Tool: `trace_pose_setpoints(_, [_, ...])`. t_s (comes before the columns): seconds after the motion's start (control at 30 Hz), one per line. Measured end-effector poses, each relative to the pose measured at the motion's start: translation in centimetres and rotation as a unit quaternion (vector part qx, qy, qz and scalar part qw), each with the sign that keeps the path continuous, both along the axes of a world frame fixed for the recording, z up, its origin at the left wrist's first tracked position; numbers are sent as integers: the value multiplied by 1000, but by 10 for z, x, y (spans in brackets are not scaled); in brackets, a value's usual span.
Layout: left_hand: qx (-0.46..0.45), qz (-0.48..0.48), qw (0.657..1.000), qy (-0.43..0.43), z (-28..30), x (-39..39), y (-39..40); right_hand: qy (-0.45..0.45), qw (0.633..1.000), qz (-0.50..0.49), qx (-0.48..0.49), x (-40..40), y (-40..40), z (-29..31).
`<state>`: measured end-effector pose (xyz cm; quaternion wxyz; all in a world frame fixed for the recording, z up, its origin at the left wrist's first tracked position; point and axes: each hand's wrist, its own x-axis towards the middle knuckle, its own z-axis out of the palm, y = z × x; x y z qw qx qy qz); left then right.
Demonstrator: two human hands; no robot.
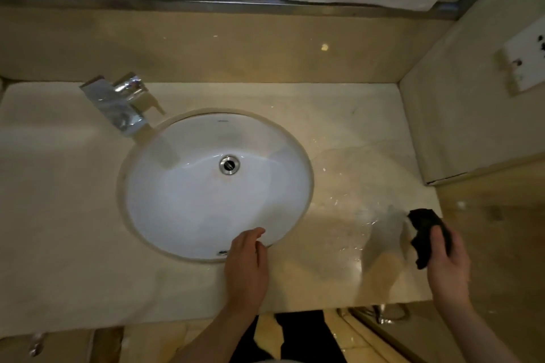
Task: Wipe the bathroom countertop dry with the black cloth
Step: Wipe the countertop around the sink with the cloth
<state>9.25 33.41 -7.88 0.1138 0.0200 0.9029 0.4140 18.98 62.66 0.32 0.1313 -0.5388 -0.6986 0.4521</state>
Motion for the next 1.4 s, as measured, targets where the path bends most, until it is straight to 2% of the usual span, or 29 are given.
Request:
trace_pose_setpoints(0.07, [-25,40,999,-16,-10,-5,16,-6,999,33,32,-3,37,-7])
trace_pose_setpoints(0.2, [-116,83,990,-14,-21,-7,29,-25,981,169,93,-22,90,-26])
trace_pose_setpoints(0.27, [-132,105,985,-21,-20,-7,33,-44,965,230,119,-30,100,-49])
trace_pose_setpoints(0.33, [-143,114,983,-22,-17,-7,36,-59,954,250,158,-30,96,-76])
trace_pose_setpoints(0.47, [-159,115,980,-31,-18,-8,39,-33,968,171,179,-37,57,-94])
trace_pose_setpoints(0.67, [-159,111,980,-45,-19,-8,40,30,932,296,206,-68,-50,-109])
trace_pose_setpoints(0.8, [-162,117,979,-47,-22,-8,37,74,903,390,163,-109,-122,-105])
trace_pose_setpoints(0.9, [-162,99,981,-45,-23,-8,36,93,887,444,89,-127,-147,-91])
trace_pose_setpoints(1.0, [-168,111,978,-49,-23,-8,37,126,906,399,71,-118,-132,-64])
trace_pose_setpoints(1.13, [-150,126,979,-58,-18,-8,38,139,944,273,120,-57,-56,-37])
trace_pose_setpoints(1.23, [-148,134,978,-61,-15,-8,40,74,971,167,152,1,18,-44])
trace_pose_setpoints(1.4, [-153,141,975,-75,-16,-9,39,-61,965,203,156,37,73,-63])
